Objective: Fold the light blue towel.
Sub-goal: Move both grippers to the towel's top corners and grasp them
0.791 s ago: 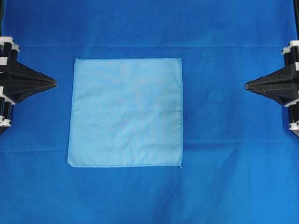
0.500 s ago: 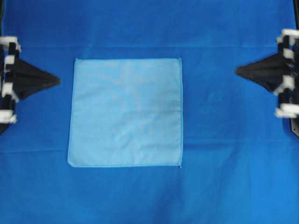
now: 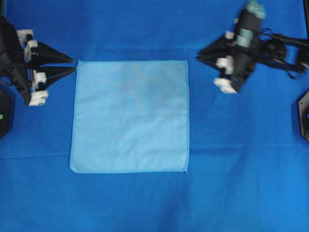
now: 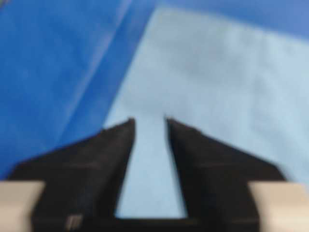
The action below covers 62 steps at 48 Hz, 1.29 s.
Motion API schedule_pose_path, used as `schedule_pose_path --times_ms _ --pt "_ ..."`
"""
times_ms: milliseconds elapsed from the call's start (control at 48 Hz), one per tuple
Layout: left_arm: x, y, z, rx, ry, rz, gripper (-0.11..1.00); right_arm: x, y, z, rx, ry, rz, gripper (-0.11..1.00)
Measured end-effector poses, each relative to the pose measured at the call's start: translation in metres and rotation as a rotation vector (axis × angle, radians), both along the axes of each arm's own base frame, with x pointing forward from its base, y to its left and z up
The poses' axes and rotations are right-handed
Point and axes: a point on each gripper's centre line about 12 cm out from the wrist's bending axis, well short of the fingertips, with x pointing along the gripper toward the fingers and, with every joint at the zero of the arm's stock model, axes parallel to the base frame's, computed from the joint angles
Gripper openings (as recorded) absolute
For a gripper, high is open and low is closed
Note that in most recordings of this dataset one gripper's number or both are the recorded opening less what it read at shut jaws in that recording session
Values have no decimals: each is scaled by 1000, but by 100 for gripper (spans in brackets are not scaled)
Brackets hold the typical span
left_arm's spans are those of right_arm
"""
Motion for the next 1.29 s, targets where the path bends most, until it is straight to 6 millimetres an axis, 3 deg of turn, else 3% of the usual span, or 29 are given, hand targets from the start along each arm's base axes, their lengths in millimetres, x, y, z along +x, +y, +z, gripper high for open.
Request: schedule_pose_path --times_ms 62,167,437,812,916,1083,1187,1291 --pt "1 3 -11 -5 27 10 68 7 -8 -13 9 57 -8 59" --pt "2 10 -24 -10 57 36 85 18 -17 -38 27 137 -13 54" --pt "2 31 -68 -55 183 117 84 31 -39 -88 69 251 -49 52" --pt "6 45 -95 -85 274 156 81 44 -48 -106 68 270 -48 51" --pt "5 45 -97 -90 289 158 70 44 -47 -106 64 274 -43 44" --pt "3 45 -100 -97 329 151 24 43 -47 -107 67 300 -37 4" --pt "3 45 -100 -88 339 142 0 43 -46 -108 71 313 -35 2" --pt "3 45 -100 -90 340 143 0 42 -46 -108 72 314 -37 2"
